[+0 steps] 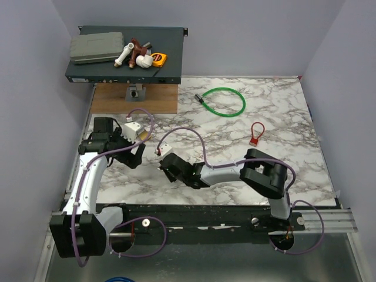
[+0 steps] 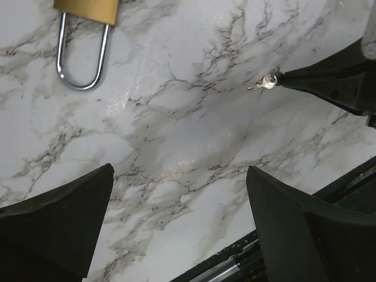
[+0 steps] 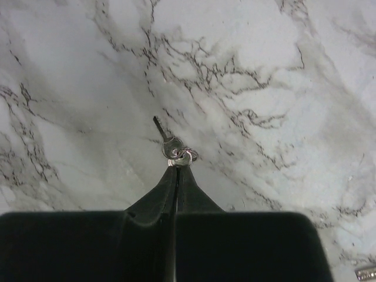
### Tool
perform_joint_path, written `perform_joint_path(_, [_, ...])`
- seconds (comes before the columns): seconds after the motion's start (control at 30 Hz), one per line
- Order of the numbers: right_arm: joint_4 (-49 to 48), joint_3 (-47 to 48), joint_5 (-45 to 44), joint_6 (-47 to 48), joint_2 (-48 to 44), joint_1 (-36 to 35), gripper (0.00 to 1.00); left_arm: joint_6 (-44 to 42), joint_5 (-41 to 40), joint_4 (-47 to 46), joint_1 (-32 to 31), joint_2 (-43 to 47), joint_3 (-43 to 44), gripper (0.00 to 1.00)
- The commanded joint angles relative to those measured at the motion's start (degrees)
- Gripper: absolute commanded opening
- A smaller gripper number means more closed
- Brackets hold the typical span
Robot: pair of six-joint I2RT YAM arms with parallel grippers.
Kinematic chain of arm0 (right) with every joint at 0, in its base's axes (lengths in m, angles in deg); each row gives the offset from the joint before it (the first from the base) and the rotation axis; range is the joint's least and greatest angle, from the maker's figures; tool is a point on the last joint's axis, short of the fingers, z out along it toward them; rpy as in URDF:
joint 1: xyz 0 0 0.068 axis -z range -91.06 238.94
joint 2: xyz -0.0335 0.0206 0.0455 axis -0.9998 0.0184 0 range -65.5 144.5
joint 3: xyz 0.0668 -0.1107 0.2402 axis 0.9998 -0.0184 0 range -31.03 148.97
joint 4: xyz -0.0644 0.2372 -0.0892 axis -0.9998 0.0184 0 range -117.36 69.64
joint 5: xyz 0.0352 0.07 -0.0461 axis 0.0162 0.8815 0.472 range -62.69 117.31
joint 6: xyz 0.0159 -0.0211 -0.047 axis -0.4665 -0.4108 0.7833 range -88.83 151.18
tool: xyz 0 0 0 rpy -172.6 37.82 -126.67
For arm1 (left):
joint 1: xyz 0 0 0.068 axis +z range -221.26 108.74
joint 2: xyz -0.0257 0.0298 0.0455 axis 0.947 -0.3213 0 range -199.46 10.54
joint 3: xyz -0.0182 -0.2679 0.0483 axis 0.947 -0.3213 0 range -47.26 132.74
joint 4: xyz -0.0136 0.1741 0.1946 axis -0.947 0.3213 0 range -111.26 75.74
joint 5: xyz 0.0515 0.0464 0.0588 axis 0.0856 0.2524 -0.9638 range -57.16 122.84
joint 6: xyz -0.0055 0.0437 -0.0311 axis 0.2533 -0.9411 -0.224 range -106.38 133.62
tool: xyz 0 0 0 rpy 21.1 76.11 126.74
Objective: Unlock with the key
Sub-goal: Pick up the key from the center of the board.
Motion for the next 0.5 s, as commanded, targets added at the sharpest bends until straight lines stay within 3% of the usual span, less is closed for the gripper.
perform_joint_path(0.0, [0.6,-3.8,2.0,-2.6,-5.0,-0.6,0.01,-5.9,3.7,0.7,-6.6,1.3,-0.4,0.93])
perform_joint_path(0.47, [1.7,-13.4,6.4,-9.2,-19.1,-0.6,0.01,-25.4,16.1,-2.7,-14.2,6.9,-8.5,0.94])
